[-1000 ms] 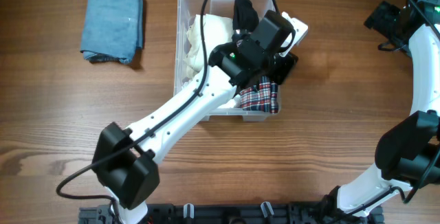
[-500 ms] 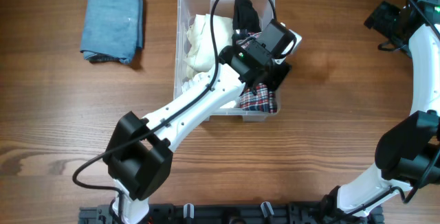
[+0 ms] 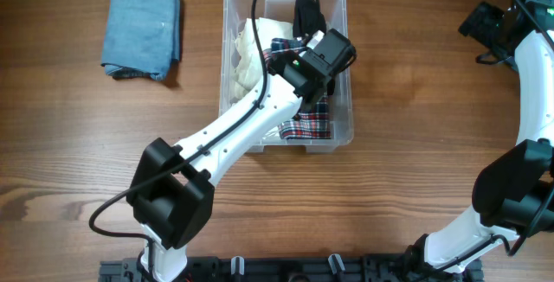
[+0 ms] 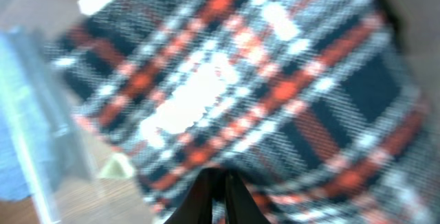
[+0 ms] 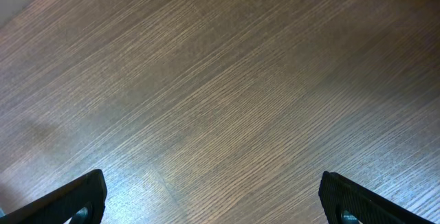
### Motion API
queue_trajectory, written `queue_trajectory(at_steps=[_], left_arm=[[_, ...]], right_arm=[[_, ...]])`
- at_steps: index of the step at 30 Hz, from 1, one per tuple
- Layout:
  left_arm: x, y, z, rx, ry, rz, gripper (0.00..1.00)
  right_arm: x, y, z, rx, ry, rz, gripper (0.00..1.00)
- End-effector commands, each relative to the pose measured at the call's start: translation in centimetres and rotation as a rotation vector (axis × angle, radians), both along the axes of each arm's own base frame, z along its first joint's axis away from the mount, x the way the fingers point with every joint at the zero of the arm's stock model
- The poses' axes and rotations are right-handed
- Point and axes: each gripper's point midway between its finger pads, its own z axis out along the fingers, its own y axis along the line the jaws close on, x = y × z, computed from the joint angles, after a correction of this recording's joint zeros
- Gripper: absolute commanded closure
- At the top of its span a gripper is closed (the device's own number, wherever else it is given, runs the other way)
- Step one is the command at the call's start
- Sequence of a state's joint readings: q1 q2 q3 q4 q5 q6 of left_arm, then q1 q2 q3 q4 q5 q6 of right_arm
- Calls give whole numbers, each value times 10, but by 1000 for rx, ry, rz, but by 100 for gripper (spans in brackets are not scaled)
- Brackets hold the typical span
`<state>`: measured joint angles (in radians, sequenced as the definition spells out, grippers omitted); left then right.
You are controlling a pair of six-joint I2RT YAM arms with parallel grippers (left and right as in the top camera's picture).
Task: Pack container
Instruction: 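Lower the plaid shirt into the bin's right side and press it down, then open the left gripper and withdraw it from the bin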
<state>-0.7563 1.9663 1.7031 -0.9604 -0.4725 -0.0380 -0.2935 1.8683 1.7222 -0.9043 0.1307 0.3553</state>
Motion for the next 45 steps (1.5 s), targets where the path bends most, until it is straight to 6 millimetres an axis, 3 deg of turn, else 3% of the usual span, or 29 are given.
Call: queue_trajectory(at_steps=[1, 4, 8, 14, 21, 28, 31, 34, 38, 42, 45], left_arm=[[13, 22, 35, 19, -114, 62, 93], [10, 16, 40, -34, -98, 47, 94], [9, 23, 30, -101, -30, 95, 96], [-3, 9, 13, -288, 154, 55, 96], [-30, -7, -32, -370, 296, 60, 96], [-49, -36, -51, -462, 382, -12, 96], [-47, -48, -43, -457, 330, -51, 96], [-36, -59, -6, -506, 253, -80, 96], [-20, -57, 32, -531, 121, -84, 96], [2, -54, 42, -524, 13, -57, 96], [11, -61, 35, -536, -2, -60, 96]], right_arm=[[1, 0, -7, 16, 6, -9, 0], [1, 0, -7, 16, 6, -9, 0], [1, 0, -7, 16, 7, -9, 0], [1, 0, -7, 16, 7, -9, 0], [1, 0, -7, 16, 6, -9, 0], [1, 0, -7, 16, 7, -9, 0], [1, 0, -7, 16, 7, -9, 0], [1, 0, -7, 16, 7, -9, 0], [1, 0, -7, 16, 6, -9, 0], [1, 0, -7, 16, 6, -9, 0], [1, 0, -7, 16, 7, -9, 0]])
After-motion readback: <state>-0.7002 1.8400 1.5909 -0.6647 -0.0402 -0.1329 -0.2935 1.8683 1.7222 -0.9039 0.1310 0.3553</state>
